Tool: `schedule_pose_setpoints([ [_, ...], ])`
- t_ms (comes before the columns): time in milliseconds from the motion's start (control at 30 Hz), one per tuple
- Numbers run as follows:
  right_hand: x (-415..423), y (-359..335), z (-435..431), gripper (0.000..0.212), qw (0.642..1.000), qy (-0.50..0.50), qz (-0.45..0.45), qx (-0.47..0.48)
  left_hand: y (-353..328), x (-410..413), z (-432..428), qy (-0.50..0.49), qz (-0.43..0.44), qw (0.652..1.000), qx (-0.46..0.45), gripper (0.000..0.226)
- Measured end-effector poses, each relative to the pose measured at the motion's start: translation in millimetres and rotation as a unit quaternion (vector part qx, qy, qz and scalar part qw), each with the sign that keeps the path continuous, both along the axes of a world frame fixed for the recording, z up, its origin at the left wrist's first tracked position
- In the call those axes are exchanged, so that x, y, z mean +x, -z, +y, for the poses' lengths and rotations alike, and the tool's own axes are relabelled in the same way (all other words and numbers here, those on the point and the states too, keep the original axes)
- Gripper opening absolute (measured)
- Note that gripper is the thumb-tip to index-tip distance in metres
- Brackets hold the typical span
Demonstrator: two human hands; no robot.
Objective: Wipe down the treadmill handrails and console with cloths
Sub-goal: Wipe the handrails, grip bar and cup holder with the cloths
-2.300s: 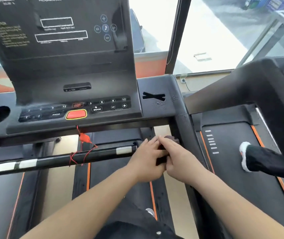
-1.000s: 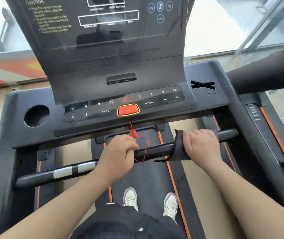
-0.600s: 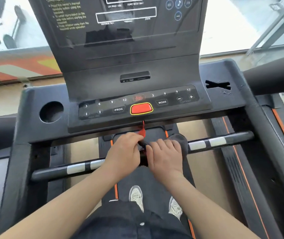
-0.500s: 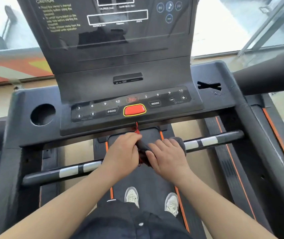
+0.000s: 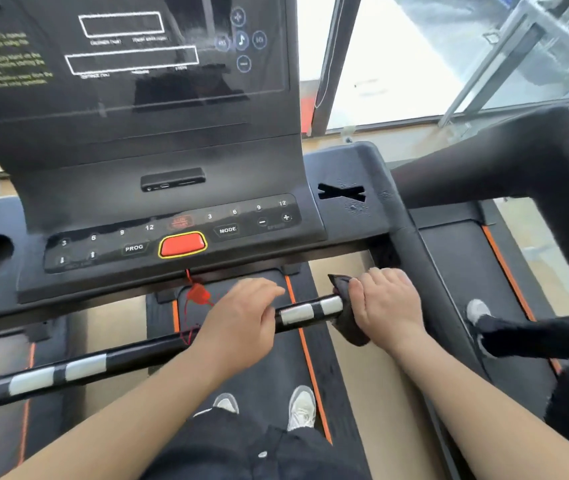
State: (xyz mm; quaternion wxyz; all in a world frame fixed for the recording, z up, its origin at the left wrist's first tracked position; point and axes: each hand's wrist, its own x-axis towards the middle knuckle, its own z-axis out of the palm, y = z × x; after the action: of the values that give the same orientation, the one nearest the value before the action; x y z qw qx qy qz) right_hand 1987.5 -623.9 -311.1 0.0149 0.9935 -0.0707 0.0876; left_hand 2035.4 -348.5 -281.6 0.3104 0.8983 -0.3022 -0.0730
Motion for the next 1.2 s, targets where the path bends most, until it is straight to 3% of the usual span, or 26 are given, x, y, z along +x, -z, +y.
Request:
schedule_pose_setpoints([
  [133, -2, 2, 30, 0.054, 0.999, 0.0, 0.033, 0.025, 2, -11, -18, -0.036, -0.002, 0.999, 0.012, 0.042],
  [300, -4, 12, 87, 0.045, 0.978, -0.197, 0.031, 0.063, 6, -20, -28, -0.104, 0.009, 0.994, 0.012, 0.049],
  [400, -4, 14, 61, 0.044, 0.968, -0.249, 0.023, 0.029, 2, -28, -34, -0.126, 0.025, 0.992, 0.006, 0.042],
  [600, 7, 5, -24, 0.042, 0.978, -0.209, 0.006, -0.007, 4, -22, -38, -0.126, 0.038, 0.991, -0.001, 0.043],
  [800, 18, -1, -2, 0.041, 0.992, -0.12, 0.028, -0.027, 5, -25, -5, -0.146, 0.016, 0.989, -0.003, 0.036],
  [967, 23, -7, 97, 0.026, 0.981, -0.168, 0.05, 0.082, 1, -38, 35, -0.205, 0.006, 0.979, -0.022, 0.034],
  [1100, 31, -19, 158, 0.028, 0.953, -0.189, 0.039, 0.233, -10, -38, 77, -0.262, -0.012, 0.965, -0.008, 0.035],
  [1200, 32, -12, 204, 0.034, 0.93, -0.279, 0.1, 0.216, -16, -41, 91, -0.302, -0.015, 0.953, -0.002, 0.036],
])
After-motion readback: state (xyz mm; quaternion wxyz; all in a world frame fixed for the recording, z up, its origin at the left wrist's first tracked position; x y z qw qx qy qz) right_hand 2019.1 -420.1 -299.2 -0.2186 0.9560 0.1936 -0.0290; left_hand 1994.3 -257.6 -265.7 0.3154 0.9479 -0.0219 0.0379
